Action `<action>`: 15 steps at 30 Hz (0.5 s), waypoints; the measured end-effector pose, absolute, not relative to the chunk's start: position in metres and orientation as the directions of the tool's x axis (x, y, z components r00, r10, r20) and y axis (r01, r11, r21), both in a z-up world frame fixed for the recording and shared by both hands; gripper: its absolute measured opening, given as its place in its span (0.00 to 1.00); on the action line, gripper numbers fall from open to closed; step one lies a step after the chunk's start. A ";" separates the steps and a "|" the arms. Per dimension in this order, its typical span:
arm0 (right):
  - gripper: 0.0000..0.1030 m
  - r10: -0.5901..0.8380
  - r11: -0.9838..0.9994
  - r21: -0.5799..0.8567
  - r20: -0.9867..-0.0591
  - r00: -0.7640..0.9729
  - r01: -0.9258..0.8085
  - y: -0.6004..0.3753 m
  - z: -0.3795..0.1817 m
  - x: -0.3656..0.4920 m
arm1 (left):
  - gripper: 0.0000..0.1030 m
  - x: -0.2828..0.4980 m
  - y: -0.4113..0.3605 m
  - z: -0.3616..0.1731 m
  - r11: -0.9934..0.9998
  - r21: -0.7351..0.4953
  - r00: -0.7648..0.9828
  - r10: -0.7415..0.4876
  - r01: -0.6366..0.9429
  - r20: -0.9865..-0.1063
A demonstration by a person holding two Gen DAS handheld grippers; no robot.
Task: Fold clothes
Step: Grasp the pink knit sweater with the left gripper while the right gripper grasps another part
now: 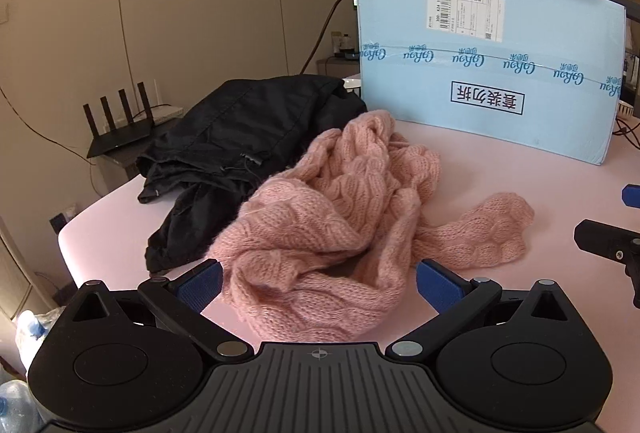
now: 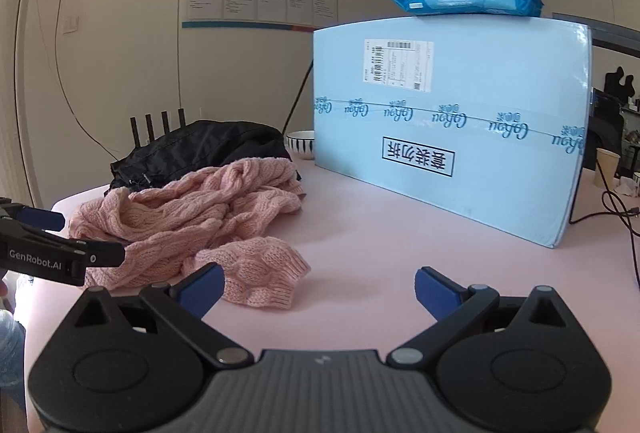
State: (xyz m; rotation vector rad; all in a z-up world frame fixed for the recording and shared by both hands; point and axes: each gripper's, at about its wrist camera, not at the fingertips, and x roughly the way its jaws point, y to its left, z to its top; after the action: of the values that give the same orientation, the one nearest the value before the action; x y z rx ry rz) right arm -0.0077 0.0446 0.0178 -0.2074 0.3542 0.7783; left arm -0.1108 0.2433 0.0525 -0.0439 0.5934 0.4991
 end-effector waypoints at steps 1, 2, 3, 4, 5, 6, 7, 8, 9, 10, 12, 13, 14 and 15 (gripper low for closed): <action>1.00 0.654 0.679 -0.065 -0.400 0.643 -0.731 0.056 0.017 -0.006 | 1.00 -0.112 0.252 0.049 0.870 0.114 0.697 0.456 -0.479 -0.553; 1.00 0.658 0.667 -0.074 -0.409 0.633 -0.741 0.066 0.014 -0.004 | 1.00 -0.114 0.259 0.045 0.862 0.122 0.683 0.469 -0.492 -0.560; 1.00 0.661 0.657 -0.081 -0.415 0.625 -0.749 0.076 0.009 -0.001 | 1.00 -0.116 0.266 0.042 0.860 0.109 0.681 0.466 -0.498 -0.565; 1.00 0.666 0.647 -0.086 -0.420 0.617 -0.757 0.082 0.005 0.001 | 1.00 -0.117 0.276 0.038 0.865 0.074 0.689 0.445 -0.497 -0.573; 1.00 0.673 0.632 -0.094 -0.427 0.604 -0.769 0.090 0.002 0.002 | 1.00 -0.118 0.280 0.036 0.871 0.047 0.698 0.424 -0.490 -0.578; 1.00 0.681 0.613 -0.103 -0.434 0.590 -0.784 0.099 -0.001 0.003 | 1.00 -0.118 0.282 0.034 0.875 0.028 0.703 0.407 -0.483 -0.583; 1.00 0.682 0.601 -0.111 -0.445 0.581 -0.791 0.106 -0.006 0.004 | 1.00 -0.115 0.287 0.030 0.881 -0.001 0.710 0.381 -0.474 -0.592; 1.00 0.679 0.594 -0.117 -0.458 0.575 -0.796 0.112 -0.010 0.005 | 1.00 -0.112 0.289 0.028 0.882 -0.005 0.710 0.376 -0.472 -0.596; 1.00 0.675 0.587 -0.120 -0.473 0.566 -0.801 0.117 -0.013 0.007 | 1.00 -0.109 0.290 0.024 0.883 -0.003 0.709 0.376 -0.470 -0.597; 1.00 0.672 0.580 -0.120 -0.489 0.556 -0.806 0.123 -0.014 0.009 | 1.00 -0.106 0.291 0.021 0.884 -0.001 0.709 0.375 -0.468 -0.597; 1.00 0.675 0.567 -0.115 -0.502 0.540 -0.816 0.133 -0.015 0.013 | 1.00 -0.103 0.293 0.016 0.888 -0.008 0.718 0.366 -0.460 -0.592; 1.00 0.673 0.568 -0.118 -0.504 0.542 -0.815 0.136 -0.015 0.015 | 1.00 -0.102 0.295 0.015 0.889 -0.021 0.723 0.357 -0.457 -0.591; 1.00 0.670 0.570 -0.121 -0.505 0.545 -0.813 0.139 -0.015 0.017 | 1.00 -0.100 0.297 0.013 0.890 -0.035 0.728 0.348 -0.454 -0.590; 1.00 0.664 0.571 -0.122 -0.513 0.544 -0.812 0.142 -0.016 0.019 | 1.00 -0.100 0.300 0.012 0.890 -0.051 0.733 0.339 -0.453 -0.590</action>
State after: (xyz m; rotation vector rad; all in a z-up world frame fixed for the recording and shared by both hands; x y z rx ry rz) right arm 0.0195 0.1420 -0.0156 -0.3684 0.4411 0.8998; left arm -0.0997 0.2996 0.0121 -0.1969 0.6080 0.4384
